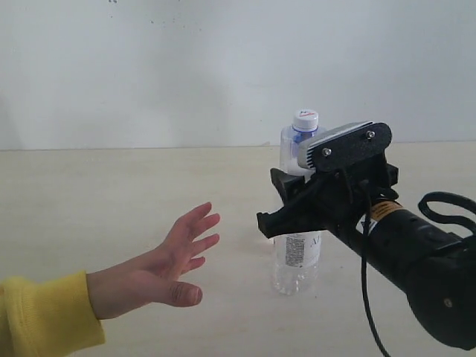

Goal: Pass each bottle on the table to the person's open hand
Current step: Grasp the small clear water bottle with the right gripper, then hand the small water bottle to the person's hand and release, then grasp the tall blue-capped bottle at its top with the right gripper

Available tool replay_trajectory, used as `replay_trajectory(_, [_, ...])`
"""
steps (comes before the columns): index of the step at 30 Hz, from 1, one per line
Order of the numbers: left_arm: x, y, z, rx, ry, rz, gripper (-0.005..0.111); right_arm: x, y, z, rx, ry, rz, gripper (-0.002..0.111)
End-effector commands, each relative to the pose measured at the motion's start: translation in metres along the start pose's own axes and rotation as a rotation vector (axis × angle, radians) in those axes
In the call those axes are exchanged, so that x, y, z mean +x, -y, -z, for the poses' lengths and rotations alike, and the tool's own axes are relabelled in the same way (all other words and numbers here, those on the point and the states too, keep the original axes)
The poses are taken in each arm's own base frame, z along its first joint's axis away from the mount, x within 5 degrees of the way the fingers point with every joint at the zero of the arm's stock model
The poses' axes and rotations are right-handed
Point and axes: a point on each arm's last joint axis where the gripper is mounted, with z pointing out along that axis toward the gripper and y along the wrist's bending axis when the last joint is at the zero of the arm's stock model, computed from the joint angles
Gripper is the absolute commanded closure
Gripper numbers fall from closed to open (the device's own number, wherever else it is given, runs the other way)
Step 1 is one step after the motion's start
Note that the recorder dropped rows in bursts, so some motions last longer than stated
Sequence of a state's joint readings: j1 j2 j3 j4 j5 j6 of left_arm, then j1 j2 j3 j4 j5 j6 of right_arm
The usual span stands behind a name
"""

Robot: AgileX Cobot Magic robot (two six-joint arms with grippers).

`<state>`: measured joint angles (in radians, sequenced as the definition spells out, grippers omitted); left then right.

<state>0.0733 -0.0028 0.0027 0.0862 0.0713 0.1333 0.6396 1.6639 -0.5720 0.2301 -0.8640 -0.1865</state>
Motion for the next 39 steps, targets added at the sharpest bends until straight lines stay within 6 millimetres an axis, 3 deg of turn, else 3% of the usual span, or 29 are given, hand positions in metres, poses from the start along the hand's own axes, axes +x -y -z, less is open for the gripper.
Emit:
replay_trajectory(1, [-0.001, 0.000, 0.000, 0.000, 0.005, -0.003, 0.103, -0.005, -0.001, -0.001, -0.013, 0.033, 0.021, 0.101])
replay_trajectory(2, [-0.001, 0.000, 0.000, 0.000, 0.005, -0.003, 0.103, -0.007, -0.003, 0.000, -0.039, 0.045, 0.036, 0.108])
replay_trajectory(11, [-0.001, 0.000, 0.000, 0.000, 0.005, -0.003, 0.103, -0.047, -0.027, 0.014, -0.267, 0.159, -0.034, 0.108])
replay_trajectory(19, [-0.001, 0.000, 0.000, 0.000, 0.005, -0.003, 0.103, -0.094, -0.091, 0.015, -0.460, 0.223, -0.004, 0.108])
replay_trajectory(21, [-0.001, 0.000, 0.000, 0.000, 0.005, -0.003, 0.103, -0.103, -0.099, 0.015, -0.517, 0.236, 0.036, 0.096])
replay_trajectory(22, [-0.001, 0.000, 0.000, 0.000, 0.005, -0.003, 0.103, -0.105, -0.101, 0.014, -0.534, 0.213, 0.018, 0.074])
replay_trajectory(23, [-0.001, 0.000, 0.000, 0.000, 0.005, -0.003, 0.103, -0.106, -0.101, 0.013, -0.531, 0.196, 0.002, 0.057])
replay_trajectory(24, [-0.001, 0.000, 0.000, 0.000, 0.005, -0.003, 0.103, -0.107, -0.099, 0.011, -0.506, 0.178, -0.035, 0.029])
replay_trajectory(25, [-0.001, 0.000, 0.000, 0.000, 0.005, -0.003, 0.103, -0.107, -0.097, 0.010, -0.491, 0.174, -0.053, 0.024])
replay_trajectory(28, [-0.001, 0.000, 0.000, 0.000, 0.005, -0.003, 0.103, -0.110, -0.097, 0.012, -0.489, 0.185, -0.041, 0.037])
replay_trajectory(34, [-0.001, 0.000, 0.000, 0.000, 0.005, -0.003, 0.103, -0.142, -0.070, 0.042, -0.368, 0.184, 0.127, 0.036])
replay_trajectory(36, [-0.001, 0.000, 0.000, 0.000, 0.005, -0.003, 0.103, -0.153, -0.049, 0.055, -0.286, 0.158, 0.154, 0.036])
replay_trajectory(38, [-0.001, 0.000, 0.000, 0.000, 0.005, -0.003, 0.103, -0.164, -0.009, 0.069, -0.162, 0.110, 0.114, 0.036])
replay_trajectory(39, [-0.001, 0.000, 0.000, 0.000, 0.005, -0.003, 0.103, -0.164, 0.001, 0.072, -0.137, 0.083, 0.088, 0.036])
